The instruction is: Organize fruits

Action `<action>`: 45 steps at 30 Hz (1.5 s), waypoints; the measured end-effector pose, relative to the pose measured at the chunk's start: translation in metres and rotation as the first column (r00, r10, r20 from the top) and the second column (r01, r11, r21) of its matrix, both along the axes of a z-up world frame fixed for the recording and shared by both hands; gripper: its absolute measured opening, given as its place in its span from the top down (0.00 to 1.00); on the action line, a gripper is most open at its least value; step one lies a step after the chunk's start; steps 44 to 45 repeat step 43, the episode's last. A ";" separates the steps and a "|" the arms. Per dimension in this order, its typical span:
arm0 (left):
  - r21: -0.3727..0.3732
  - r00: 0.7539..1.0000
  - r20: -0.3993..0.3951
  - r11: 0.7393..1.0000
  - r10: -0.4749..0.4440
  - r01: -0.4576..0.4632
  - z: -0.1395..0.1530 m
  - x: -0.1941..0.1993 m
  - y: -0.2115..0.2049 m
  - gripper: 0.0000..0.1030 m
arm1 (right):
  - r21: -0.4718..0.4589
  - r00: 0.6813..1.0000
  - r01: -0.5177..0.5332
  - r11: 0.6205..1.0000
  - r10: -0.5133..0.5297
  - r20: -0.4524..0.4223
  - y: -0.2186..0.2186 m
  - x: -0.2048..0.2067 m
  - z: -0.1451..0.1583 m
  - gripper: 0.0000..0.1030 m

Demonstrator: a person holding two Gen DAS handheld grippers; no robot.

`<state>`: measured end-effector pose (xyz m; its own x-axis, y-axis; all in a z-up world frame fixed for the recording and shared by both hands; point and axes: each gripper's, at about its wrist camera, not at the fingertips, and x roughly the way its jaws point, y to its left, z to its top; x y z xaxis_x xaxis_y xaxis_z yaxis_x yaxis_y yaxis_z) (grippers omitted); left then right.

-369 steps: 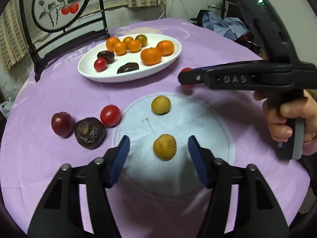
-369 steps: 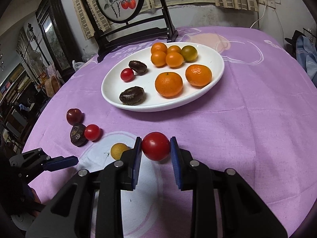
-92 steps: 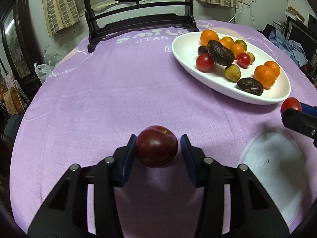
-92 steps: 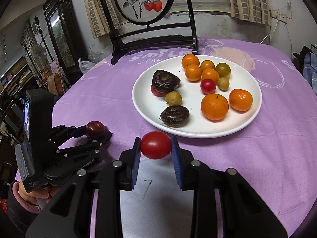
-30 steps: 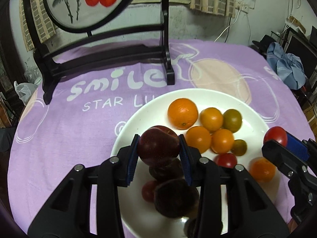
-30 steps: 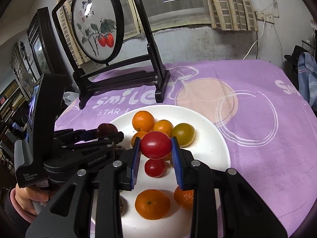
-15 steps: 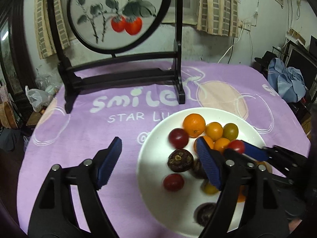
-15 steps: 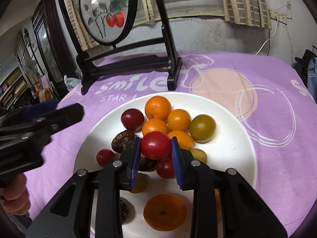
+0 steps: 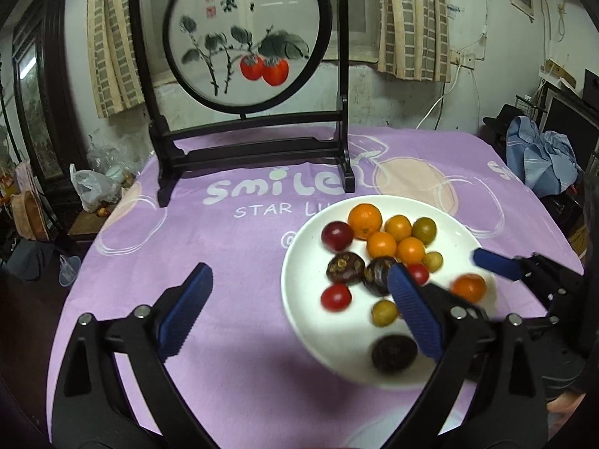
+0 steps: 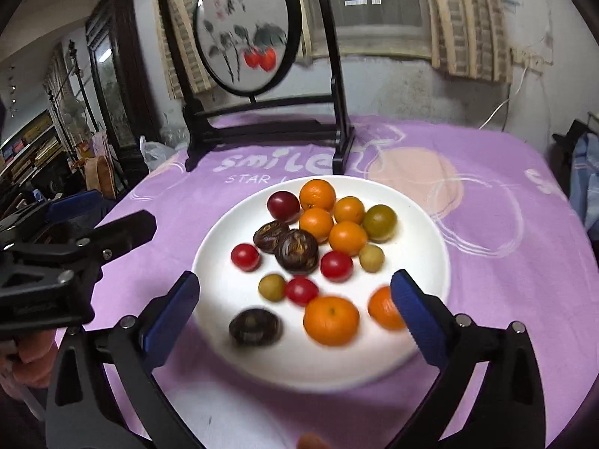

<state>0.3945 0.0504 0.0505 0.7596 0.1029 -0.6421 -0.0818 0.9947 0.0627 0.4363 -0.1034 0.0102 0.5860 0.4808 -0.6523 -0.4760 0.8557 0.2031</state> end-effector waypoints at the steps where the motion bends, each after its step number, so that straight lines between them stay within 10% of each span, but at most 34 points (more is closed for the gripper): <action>1: 0.001 1.000 0.003 1.000 -0.001 0.001 0.000 -0.007 0.000 0.04 | -0.010 1.000 0.006 1.000 -0.005 0.015 -0.003 -0.010 0.002 0.01; 15: -0.053 0.998 -0.058 0.998 0.014 -0.017 -0.053 -0.114 0.008 0.02 | -0.103 0.998 0.022 0.994 -0.017 0.052 -0.043 -0.111 -0.027 0.01; 45: 0.027 0.998 -0.048 0.999 -0.027 0.028 -0.064 -0.125 -0.014 0.02 | -0.115 0.998 0.035 0.993 -0.029 0.052 -0.045 -0.111 -0.030 0.01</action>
